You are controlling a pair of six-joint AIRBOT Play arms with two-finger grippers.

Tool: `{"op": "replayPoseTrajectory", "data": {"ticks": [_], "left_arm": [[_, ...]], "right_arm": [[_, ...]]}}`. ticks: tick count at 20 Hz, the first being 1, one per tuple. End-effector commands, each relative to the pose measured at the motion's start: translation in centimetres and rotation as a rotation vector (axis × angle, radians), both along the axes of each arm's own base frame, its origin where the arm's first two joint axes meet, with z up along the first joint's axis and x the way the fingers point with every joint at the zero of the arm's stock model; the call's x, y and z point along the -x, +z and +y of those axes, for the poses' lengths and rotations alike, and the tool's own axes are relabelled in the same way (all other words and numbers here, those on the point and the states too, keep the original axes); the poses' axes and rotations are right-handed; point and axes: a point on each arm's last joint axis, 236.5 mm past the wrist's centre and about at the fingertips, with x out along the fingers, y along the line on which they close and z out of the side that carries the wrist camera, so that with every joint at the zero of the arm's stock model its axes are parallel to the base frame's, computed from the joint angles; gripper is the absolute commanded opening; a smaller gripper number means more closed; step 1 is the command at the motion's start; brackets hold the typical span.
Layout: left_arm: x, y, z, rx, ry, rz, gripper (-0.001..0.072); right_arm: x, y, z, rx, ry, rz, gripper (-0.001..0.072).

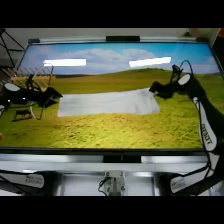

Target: Fold the shirts.

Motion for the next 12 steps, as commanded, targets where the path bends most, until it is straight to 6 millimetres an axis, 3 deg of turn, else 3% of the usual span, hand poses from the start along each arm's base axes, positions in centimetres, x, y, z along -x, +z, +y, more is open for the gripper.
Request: {"op": "replayPoseTrajectory", "data": {"ticks": [1, 2, 4, 5, 10, 12], "left_arm": [[-0.6, -1.3, -0.5, 0.024, 0.005, 0.04, 0.0687], [-0.7, -0.7, -0.3, 0.029, -0.003, 0.037, 0.0687], [-0.7, 1.0, -0.5, 0.045, -0.039, 0.033, 0.067], [-0.6, 1.9, -0.7, 0.052, -0.058, 0.03, 0.067], [-0.4, 4.7, -2.7, 0.068, -0.119, 0.022, 0.0669], [-0.3, 5.5, -3.5, 0.066, -0.14, 0.01, 0.0669]], "right_arm": [[1.0, -0.8, -0.6, 0.051, 0.131, 0.038, 0.0636], [2.2, -0.6, -1.7, 0.096, 0.189, 0.081, 0.0693], [4.3, -0.7, -3.6, 0.15, 0.243, 0.171, 0.0694], [5.1, -1.0, -3.6, 0.142, 0.257, 0.202, 0.0694], [5.2, -3.0, -0.2, 0.017, 0.291, 0.229, 0.0694], [5.1, -4.4, 0.2, 0.008, 0.265, 0.254, 0.0693]]}}
